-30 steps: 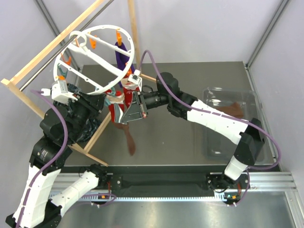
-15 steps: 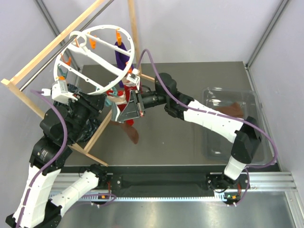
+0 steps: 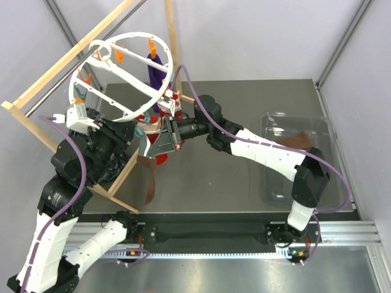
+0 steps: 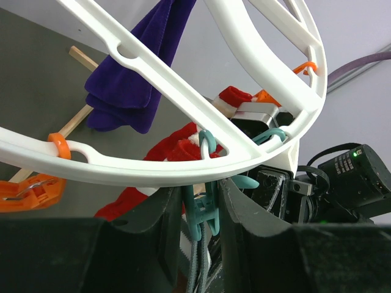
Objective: Clip the socks to the hanger
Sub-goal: Clamp the sock onto the hanger.
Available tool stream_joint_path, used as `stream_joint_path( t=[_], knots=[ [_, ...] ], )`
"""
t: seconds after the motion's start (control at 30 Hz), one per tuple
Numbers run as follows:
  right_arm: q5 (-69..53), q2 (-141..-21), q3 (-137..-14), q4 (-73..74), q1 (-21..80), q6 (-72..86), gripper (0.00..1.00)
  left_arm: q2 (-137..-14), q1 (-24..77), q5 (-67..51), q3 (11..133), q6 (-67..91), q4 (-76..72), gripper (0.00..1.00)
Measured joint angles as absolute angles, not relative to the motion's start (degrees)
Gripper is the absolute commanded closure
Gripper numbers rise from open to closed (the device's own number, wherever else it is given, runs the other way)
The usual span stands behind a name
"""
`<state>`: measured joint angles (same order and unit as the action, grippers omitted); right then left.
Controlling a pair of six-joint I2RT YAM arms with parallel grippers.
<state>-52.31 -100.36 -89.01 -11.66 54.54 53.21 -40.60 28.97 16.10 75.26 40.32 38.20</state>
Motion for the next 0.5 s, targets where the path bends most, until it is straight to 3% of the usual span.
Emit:
stream_joint_path(
  t=[0.5],
  knots=[
    [-52.29, -100.66, -90.65, -13.61, 54.63, 54.98, 1.0, -40.58, 28.97, 16.01, 75.64, 40.32, 38.37, 1.0]
  ],
)
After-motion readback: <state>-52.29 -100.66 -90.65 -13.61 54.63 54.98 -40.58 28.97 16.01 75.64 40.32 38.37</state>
